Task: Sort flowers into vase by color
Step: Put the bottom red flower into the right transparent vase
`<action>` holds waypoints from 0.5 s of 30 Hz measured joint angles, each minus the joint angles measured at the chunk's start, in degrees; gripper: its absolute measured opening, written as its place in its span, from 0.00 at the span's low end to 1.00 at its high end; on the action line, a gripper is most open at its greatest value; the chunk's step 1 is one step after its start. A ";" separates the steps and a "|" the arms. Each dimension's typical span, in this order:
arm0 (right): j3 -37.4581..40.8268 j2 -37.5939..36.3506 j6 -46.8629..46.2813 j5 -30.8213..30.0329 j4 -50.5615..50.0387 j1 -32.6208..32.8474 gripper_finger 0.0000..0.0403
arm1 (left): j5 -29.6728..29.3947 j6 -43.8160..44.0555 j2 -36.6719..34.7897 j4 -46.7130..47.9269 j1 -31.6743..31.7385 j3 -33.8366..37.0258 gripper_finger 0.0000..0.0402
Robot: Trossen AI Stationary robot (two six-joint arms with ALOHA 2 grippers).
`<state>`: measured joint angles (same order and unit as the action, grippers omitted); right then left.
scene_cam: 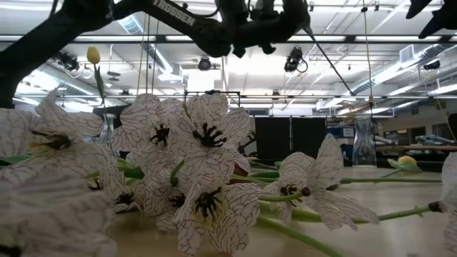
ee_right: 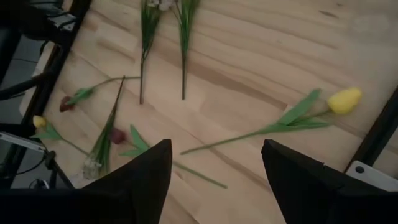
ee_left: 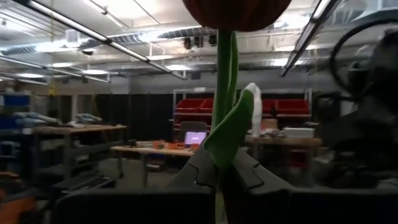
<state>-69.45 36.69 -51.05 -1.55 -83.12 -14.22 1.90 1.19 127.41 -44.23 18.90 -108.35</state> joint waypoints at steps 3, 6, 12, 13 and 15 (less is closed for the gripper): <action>0.00 0.02 0.02 -0.41 0.61 0.00 0.64 | -0.78 -1.15 2.44 0.31 0.00 -2.71 0.02; 0.00 0.04 -0.44 -1.04 1.20 0.00 0.63 | -0.87 -1.26 5.17 0.72 0.02 -5.74 0.02; 0.00 0.04 -2.27 -1.45 1.17 0.00 0.63 | -0.69 -2.64 9.65 0.40 0.02 -11.37 0.02; 0.00 0.04 -2.68 -1.45 1.17 0.01 0.63 | -0.67 -2.67 10.20 0.42 0.02 -12.01 0.02; 0.00 0.04 -3.31 -1.45 1.19 0.02 0.63 | -0.67 -2.78 10.85 0.58 0.02 -12.82 0.02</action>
<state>-69.45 36.73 -54.35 -3.01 -81.94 -14.20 1.23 -1.60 138.25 -43.65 18.92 -121.17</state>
